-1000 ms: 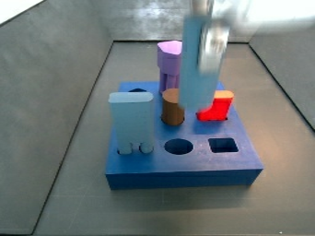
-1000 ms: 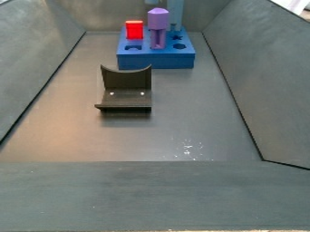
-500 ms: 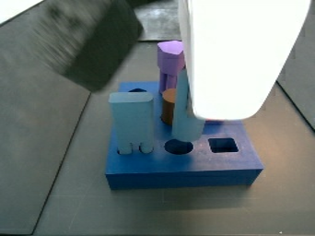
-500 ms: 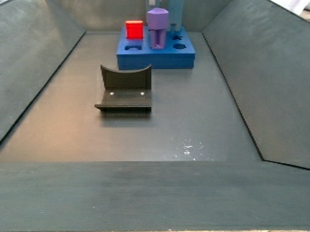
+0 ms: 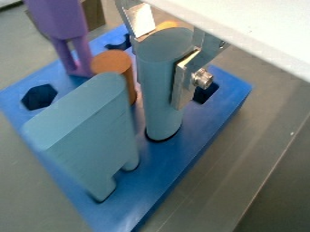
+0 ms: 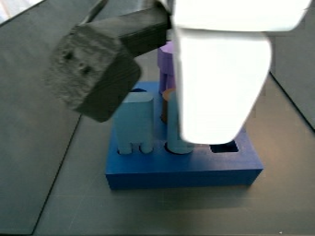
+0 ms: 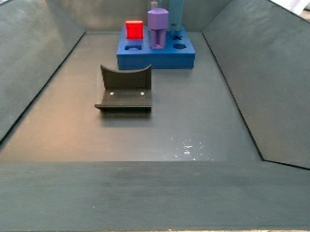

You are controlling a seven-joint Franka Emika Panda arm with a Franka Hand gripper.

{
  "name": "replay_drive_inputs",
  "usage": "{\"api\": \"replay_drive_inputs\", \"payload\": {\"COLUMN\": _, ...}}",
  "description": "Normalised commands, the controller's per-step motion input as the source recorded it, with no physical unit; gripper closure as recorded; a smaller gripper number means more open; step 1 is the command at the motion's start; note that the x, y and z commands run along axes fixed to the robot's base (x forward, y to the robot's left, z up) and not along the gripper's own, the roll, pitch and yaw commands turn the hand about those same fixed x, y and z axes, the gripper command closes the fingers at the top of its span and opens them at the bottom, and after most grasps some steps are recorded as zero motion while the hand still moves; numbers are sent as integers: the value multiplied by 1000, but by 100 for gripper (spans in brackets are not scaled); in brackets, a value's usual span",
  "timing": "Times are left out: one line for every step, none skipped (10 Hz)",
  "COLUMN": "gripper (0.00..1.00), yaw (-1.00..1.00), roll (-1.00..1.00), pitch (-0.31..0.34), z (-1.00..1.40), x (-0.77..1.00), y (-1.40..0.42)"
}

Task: Pick up the oval object. Move up. Move to above the board. Insert the oval object.
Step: Insert the oval object.

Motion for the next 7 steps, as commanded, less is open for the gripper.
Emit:
{"api": "replay_drive_inputs", "payload": {"gripper": 100, "yaw": 31, "roll": -31, "pitch": 59, "z": -300, "x": -434, "y": 0}}
{"api": "replay_drive_inputs", "payload": {"gripper": 100, "yaw": 20, "roll": -40, "pitch": 66, "z": -289, "x": -320, "y": 0}}
{"api": "replay_drive_inputs", "payload": {"gripper": 100, "yaw": 0, "roll": 0, "pitch": 114, "z": -374, "x": 0, "y": 0}}
{"api": "replay_drive_inputs", "payload": {"gripper": 100, "yaw": 0, "roll": 0, "pitch": 70, "z": -300, "x": 20, "y": 0}}
{"api": "replay_drive_inputs", "payload": {"gripper": 100, "yaw": 0, "roll": 0, "pitch": -29, "z": 0, "x": 0, "y": 0}}
{"api": "replay_drive_inputs", "payload": {"gripper": 100, "yaw": 0, "roll": 11, "pitch": 0, "z": 0, "x": 0, "y": 0}}
{"api": "replay_drive_inputs", "payload": {"gripper": 100, "yaw": 0, "roll": 0, "pitch": 0, "z": 0, "x": 0, "y": 0}}
